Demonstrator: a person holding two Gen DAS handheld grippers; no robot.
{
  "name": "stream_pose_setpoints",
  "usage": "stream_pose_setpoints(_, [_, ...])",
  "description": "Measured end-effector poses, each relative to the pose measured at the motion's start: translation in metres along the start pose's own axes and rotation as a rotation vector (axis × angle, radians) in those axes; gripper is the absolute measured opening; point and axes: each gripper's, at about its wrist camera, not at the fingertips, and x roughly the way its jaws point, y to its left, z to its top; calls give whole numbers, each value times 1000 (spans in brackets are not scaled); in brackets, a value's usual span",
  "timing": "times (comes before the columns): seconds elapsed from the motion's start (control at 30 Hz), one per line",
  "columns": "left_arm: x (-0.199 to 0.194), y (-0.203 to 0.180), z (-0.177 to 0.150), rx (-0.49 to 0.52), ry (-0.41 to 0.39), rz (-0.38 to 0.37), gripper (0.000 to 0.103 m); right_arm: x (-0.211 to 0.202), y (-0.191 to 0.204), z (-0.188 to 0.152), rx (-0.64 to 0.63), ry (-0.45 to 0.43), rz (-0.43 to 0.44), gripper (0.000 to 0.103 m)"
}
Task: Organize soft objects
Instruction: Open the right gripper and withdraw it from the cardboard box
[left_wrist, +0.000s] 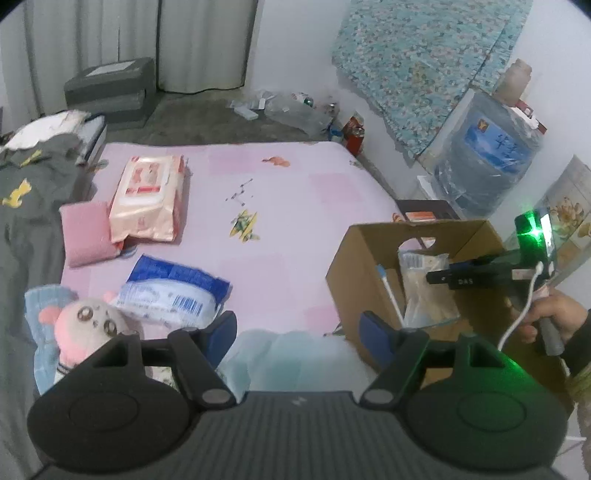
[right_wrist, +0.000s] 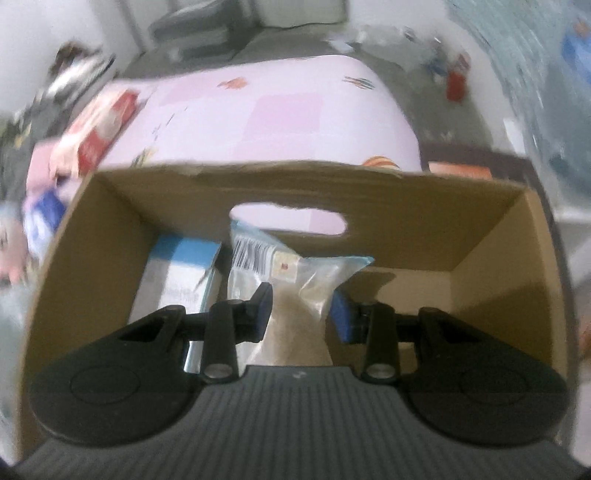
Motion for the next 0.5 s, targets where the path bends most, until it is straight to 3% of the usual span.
stream_pose_setpoints(0.27, [-1,17,-16,-36,9,-10,74,-2,2,-8,-18,28,15,33])
stream_pose_setpoints(0.5, [-8,20,-22,-31,-23,2,75,-3,3,-11,61,8,65,34])
